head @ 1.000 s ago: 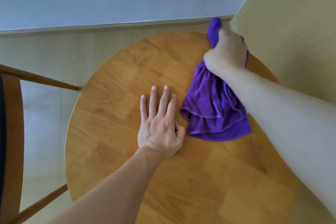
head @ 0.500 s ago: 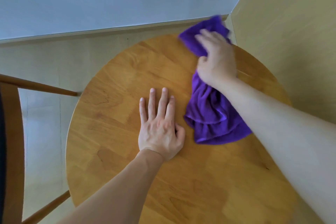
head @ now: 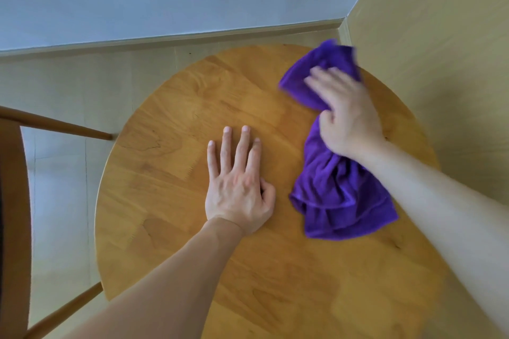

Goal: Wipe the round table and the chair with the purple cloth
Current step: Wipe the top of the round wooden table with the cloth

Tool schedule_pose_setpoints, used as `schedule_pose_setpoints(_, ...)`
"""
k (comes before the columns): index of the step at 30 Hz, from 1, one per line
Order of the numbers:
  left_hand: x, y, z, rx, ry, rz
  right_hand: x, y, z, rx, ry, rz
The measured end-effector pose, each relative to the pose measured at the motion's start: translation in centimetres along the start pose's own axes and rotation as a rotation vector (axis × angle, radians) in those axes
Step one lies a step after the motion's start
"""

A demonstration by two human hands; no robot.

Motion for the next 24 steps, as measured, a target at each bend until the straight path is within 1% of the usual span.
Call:
schedule_pose_setpoints(2, 0.0, 0.0, 0.1, -0.003, 0.003, -0.002, -2.1, -1.0, -0.9, -0.159, 0.025, 0.353)
schedule_pose_setpoints(3, 0.0, 0.0, 0.1, -0.003, 0.004, -0.003, -1.9, -1.4, -0.9, -0.201, 0.023, 0.5)
schedule_pose_setpoints(4, 0.0, 0.1, 0.1, -0.006, 0.003, -0.004, -1.0, -1.6, -0.7, -0.215, 0.022, 0.603)
schedule_pose_setpoints(5, 0.0, 0.1, 0.1, -0.012, -0.001, -0.005, 0.3, -1.5, -0.4, -0.205, 0.015, 0.656)
schedule_pose_setpoints(6, 0.0, 0.1, 0.0, -0.015, -0.005, -0.007, 1.9, -1.4, 0.1, -0.172, 0.006, 0.652)
schedule_pose_setpoints(7, 0.1, 0.0, -0.1, -0.018, -0.012, -0.011, 3.6, -1.4, 0.8, -0.119, 0.003, 0.589)
schedule_pose_setpoints(10, 0.4, 0.1, -0.6, -0.026, -0.07, -0.017, 7.0, -2.7, 2.6, 0.1, 0.014, 0.221)
schedule_pose_setpoints(12, 0.8, 0.1, -1.0, -0.008, -0.096, 0.018, 6.4, -4.0, 2.2, 0.221, 0.01, 0.007)
schedule_pose_setpoints(14, 1.9, 0.1, -1.6, 0.022, -0.056, 0.096, 4.3, -4.8, 0.9, 0.28, -0.023, -0.094)
schedule_pose_setpoints(16, 4.8, 0.4, -2.5, 0.022, 0.027, 0.117, 1.9, -4.9, -0.4, 0.282, -0.041, -0.048)
schedule_pose_setpoints(17, 7.1, 0.6, -3.1, 0.015, 0.055, 0.071, 1.2, -4.7, -0.6, 0.259, -0.025, 0.023)
schedule_pose_setpoints(19, 12.1, 1.0, -4.2, 0.011, 0.083, -0.064, 1.4, -3.6, -0.1, 0.163, 0.053, 0.219)
schedule_pose_setpoints(21, 14.9, 0.7, -4.4, 0.02, 0.11, -0.099, 3.2, -1.6, 1.0, 0.04, 0.113, 0.397)
schedule_pose_setpoints(22, 15.3, 0.4, -4.3, 0.019, 0.119, -0.083, 4.5, -0.5, 1.5, -0.006, 0.127, 0.439)
schedule_pose_setpoints(23, 15.4, 0.2, -4.2, 0.012, 0.119, -0.069, 6.1, 0.6, 1.9, -0.024, 0.139, 0.432)
schedule_pose_setpoints(24, 15.3, 0.2, -4.1, -0.002, 0.115, -0.067, 8.0, 1.7, 2.6, -0.006, 0.151, 0.374)
Point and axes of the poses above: each hand's wrist, its own y-axis towards the middle knuckle, its own z-axis out of the palm, x = y × z, the point moved 7 cm from there along y, towards the middle knuckle, and after that the axes turned 9 degrees about -z, right-handed, at the moved point
